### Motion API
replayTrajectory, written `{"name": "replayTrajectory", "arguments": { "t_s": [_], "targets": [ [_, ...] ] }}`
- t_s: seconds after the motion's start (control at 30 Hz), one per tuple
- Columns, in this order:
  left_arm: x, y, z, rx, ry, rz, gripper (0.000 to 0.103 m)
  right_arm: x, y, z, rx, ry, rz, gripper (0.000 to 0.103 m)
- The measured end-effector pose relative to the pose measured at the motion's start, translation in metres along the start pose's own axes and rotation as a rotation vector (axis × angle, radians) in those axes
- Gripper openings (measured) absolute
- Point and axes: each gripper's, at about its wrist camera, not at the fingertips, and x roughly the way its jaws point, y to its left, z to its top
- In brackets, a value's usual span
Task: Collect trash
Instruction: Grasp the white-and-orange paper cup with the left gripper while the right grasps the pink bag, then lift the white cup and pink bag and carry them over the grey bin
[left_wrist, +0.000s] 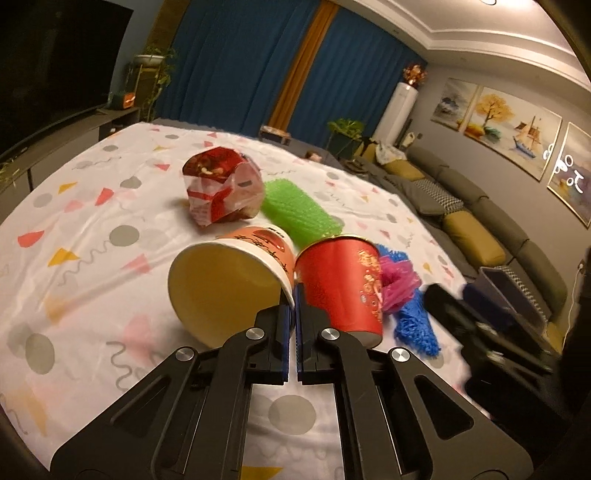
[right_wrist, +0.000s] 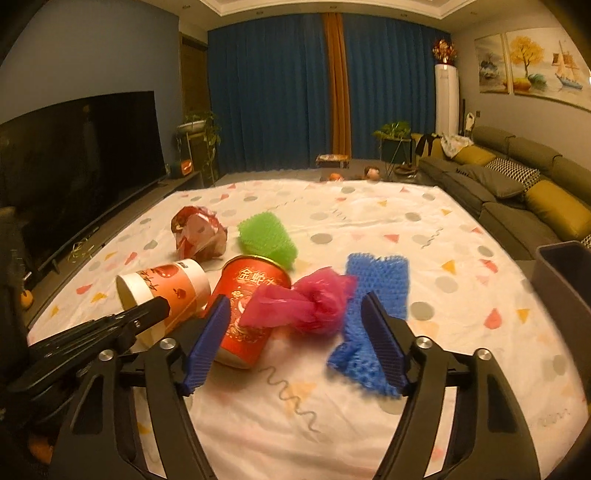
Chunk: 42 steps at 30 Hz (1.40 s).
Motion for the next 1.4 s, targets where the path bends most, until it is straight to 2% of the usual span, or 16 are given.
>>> {"name": "replayTrajectory", "arguments": {
  "t_s": [0.13, 0.23, 0.3, 0.33, 0.4, 0.47, 0.97, 1.4],
  "targets": [
    [-0.005, -0.002, 0.000, 0.012, -0.023, -0.006, 0.001, 0.014, 0.005, 0.001, -0.003, 0.026, 0.002, 0.057],
    [-0.008, -0.003, -0.001, 0.019, -0.033, -0.012, 0.001, 0.025, 0.005, 0.000, 0.002, 0.052, 0.005, 0.042],
    [-0.009, -0.002, -0.001, 0.018, -0.033, -0.014, 0.001, 0.029, 0.004, -0.001, 0.001, 0.069, 0.001, 0.029],
    [-0.008, -0.002, -0.001, 0.017, -0.032, -0.013, 0.001, 0.030, 0.002, -0.002, 0.004, 0.076, 0.002, 0.027],
    [-0.009, -0.001, -0.001, 0.017, -0.033, -0.012, 0.001, 0.030, -0.002, -0.004, 0.021, 0.081, 0.011, 0.014],
    [-0.009, -0.002, -0.001, 0.020, -0.037, -0.011, 0.001, 0.027, -0.007, -0.004, 0.031, 0.075, 0.005, 0.007],
    [-0.020, -0.005, -0.001, 0.039, -0.065, 0.003, 0.001, -0.052, -0.041, 0.002, 0.044, -0.078, -0.037, 0.003],
    [-0.060, -0.047, -0.003, 0.131, -0.125, -0.028, 0.001, -0.101, -0.070, -0.002, 0.075, -0.151, -0.057, 0.003]
  ]
}}
